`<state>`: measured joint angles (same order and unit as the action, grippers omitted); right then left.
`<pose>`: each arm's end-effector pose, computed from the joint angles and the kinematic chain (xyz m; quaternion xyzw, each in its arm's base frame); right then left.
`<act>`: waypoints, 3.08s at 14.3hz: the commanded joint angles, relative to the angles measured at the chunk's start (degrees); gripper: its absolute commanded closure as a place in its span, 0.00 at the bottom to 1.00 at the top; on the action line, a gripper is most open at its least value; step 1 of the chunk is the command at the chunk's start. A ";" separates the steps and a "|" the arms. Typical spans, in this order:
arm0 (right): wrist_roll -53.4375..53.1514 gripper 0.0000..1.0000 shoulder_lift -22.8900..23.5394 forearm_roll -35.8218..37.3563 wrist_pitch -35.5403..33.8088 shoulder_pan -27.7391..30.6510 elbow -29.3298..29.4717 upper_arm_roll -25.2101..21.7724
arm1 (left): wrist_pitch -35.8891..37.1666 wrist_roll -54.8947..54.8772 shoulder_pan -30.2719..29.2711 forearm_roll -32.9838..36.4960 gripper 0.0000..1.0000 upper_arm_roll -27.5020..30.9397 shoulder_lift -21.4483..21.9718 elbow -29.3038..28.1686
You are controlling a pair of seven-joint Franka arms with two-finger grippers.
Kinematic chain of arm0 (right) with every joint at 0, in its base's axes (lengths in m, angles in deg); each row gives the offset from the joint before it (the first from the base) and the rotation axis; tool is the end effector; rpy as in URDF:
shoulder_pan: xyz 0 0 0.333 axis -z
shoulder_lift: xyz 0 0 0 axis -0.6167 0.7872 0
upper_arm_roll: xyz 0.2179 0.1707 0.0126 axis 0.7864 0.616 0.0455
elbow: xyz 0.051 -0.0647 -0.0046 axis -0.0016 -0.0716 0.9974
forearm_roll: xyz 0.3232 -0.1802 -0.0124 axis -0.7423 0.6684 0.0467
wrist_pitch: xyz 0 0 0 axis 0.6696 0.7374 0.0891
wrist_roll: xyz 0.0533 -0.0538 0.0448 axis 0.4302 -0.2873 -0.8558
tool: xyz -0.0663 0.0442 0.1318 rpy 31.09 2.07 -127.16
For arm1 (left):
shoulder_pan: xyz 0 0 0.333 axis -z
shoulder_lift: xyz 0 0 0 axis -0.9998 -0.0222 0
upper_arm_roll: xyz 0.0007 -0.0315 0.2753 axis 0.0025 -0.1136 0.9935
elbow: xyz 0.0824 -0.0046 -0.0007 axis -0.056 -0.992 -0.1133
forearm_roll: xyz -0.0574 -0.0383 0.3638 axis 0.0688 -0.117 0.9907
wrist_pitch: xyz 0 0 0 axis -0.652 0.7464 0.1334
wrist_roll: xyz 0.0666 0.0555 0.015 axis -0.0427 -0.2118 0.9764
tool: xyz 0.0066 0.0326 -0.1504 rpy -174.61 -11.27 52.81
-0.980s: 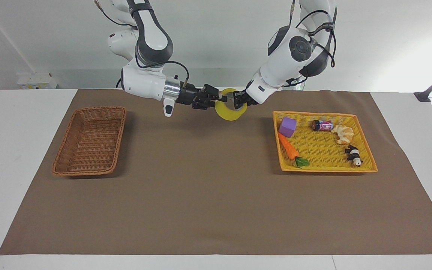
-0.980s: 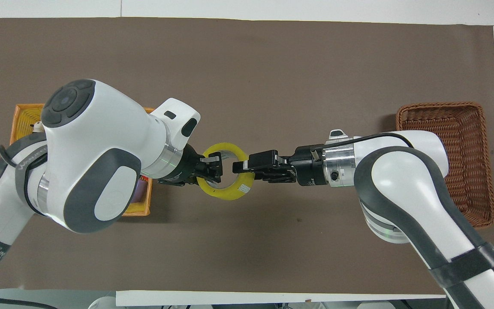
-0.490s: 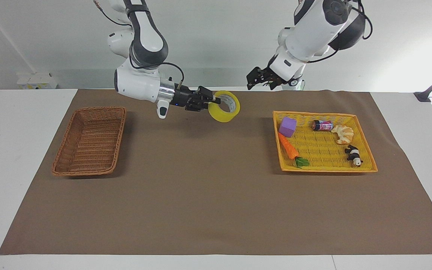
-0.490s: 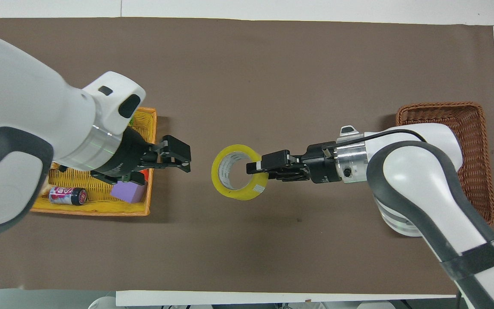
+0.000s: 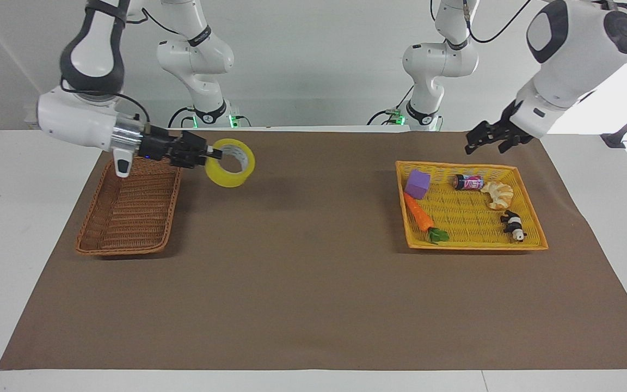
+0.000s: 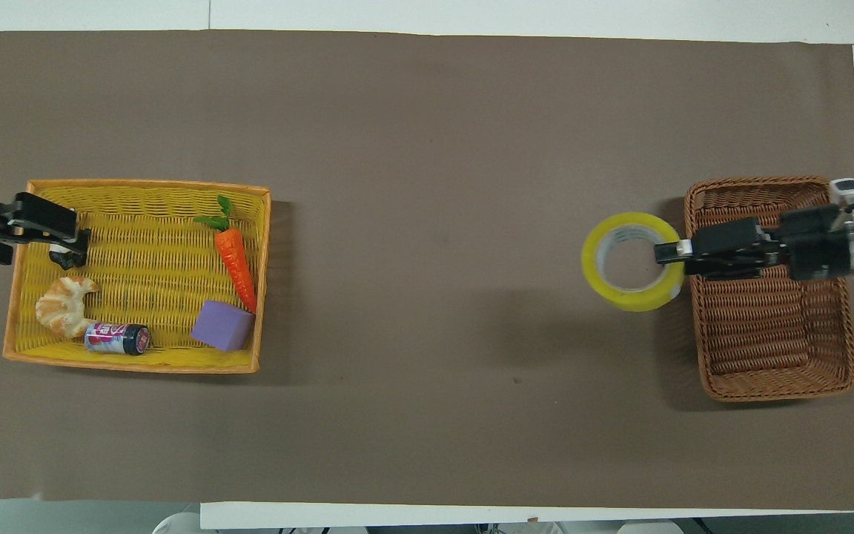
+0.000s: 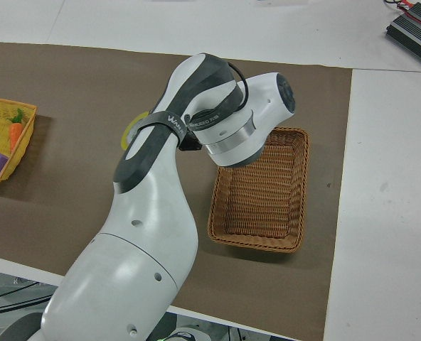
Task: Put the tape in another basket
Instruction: 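Lower the tape into the wicker basket with the right gripper, then open the right gripper and release the tape in the wicker basket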
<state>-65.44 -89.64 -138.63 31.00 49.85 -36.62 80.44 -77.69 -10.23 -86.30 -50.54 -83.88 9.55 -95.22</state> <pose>0.4812 -0.0299 0.4136 -0.8783 0.0779 0.0678 0.4668 0.4955 -0.0247 0.4927 0.9945 0.0171 -0.0876 0.0550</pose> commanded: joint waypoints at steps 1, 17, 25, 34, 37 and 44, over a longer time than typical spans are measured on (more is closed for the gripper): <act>5.67 1.00 7.40 3.96 -5.78 8.31 8.10 0.85 | -2.29 -1.06 -3.65 1.42 0.00 -1.03 1.02 -1.52; 32.85 1.00 20.87 16.27 -1.67 18.37 8.65 0.85 | -4.13 -1.76 -5.15 1.77 0.00 -1.47 0.49 -1.17; 35.41 0.00 21.67 19.16 1.49 17.84 7.86 0.76 | 1.56 -4.57 -6.21 7.92 0.00 -5.87 -1.62 7.78; 31.74 0.00 11.40 31.02 4.40 9.69 10.93 0.85 | 5.09 -4.66 -4.54 9.16 0.00 -7.10 -3.11 11.58; 22.52 0.00 6.83 36.03 4.22 4.24 11.46 0.93 | 2.12 -4.57 -4.01 8.89 0.00 -6.92 -1.37 8.00; -2.63 0.00 0.05 49.75 -0.06 -7.03 19.08 1.46 | 0.52 -4.40 -3.31 8.98 0.00 -6.92 -0.91 6.83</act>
<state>-63.63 -89.98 -91.70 33.80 43.28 -21.44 81.87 -75.58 -14.13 -90.33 -42.45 -91.19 7.21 -86.33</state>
